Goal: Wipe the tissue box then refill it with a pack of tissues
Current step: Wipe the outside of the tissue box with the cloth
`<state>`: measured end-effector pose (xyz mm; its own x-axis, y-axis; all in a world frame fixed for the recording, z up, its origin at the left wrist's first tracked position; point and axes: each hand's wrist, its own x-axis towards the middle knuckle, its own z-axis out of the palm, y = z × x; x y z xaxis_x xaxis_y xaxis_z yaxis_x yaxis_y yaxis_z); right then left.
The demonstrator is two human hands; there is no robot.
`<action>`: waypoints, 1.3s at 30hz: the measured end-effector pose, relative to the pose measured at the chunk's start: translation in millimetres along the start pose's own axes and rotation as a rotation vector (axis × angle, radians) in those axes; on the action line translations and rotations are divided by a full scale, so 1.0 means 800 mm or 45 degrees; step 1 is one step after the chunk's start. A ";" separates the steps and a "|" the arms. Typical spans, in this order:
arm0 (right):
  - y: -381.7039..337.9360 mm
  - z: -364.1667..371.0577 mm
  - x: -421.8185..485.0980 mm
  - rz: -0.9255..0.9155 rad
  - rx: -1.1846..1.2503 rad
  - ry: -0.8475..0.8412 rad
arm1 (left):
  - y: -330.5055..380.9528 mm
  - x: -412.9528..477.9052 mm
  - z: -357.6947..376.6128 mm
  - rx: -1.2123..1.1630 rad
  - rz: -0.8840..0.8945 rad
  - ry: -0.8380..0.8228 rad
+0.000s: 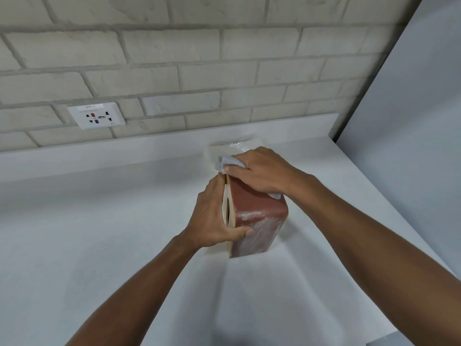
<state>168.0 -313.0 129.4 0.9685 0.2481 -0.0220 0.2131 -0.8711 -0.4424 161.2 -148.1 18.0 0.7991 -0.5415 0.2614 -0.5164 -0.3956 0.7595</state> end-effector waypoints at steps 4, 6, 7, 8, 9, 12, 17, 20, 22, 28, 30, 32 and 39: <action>0.019 -0.013 -0.009 0.041 0.040 -0.020 | 0.001 0.001 -0.002 0.035 -0.028 0.009; 0.046 -0.015 -0.022 0.078 0.061 0.034 | 0.000 -0.001 -0.001 0.017 -0.047 -0.007; 0.058 -0.015 -0.029 0.094 0.079 0.076 | 0.000 -0.003 0.000 0.000 -0.051 -0.012; 0.065 -0.015 -0.034 0.108 0.091 0.110 | 0.000 -0.003 0.000 -0.019 -0.054 -0.016; 0.068 -0.014 -0.039 0.122 0.107 0.131 | 0.000 -0.002 0.001 -0.034 -0.059 -0.025; 0.043 -0.006 -0.046 -0.028 0.001 0.119 | 0.000 -0.002 0.001 -0.047 -0.074 -0.060; 0.040 -0.001 -0.059 -0.153 -0.059 0.113 | -0.001 0.001 -0.003 -0.073 -0.074 -0.077; 0.054 -0.002 -0.064 0.028 0.105 0.244 | 0.000 0.001 -0.002 -0.104 -0.055 -0.059; 0.046 0.010 -0.068 -0.076 -0.047 0.238 | 0.003 0.000 -0.002 -0.088 -0.021 -0.047; 0.042 0.005 -0.067 -0.063 0.037 0.276 | -0.003 0.002 0.003 -0.106 -0.035 -0.036; 0.017 0.011 -0.064 -0.141 -0.090 0.199 | -0.001 0.000 0.002 -0.084 -0.032 -0.015; 0.001 0.019 -0.069 -0.270 -0.109 0.062 | 0.003 -0.003 0.001 -0.073 -0.024 -0.001; 0.034 0.009 -0.083 -0.130 -0.048 0.081 | 0.002 -0.001 0.002 -0.132 -0.074 -0.033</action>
<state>108.8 -349.5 112.3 0.9474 0.3102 0.0790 0.3148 -0.8583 -0.4051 159.6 -149.3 18.2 0.8177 -0.5395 0.2007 -0.4339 -0.3486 0.8308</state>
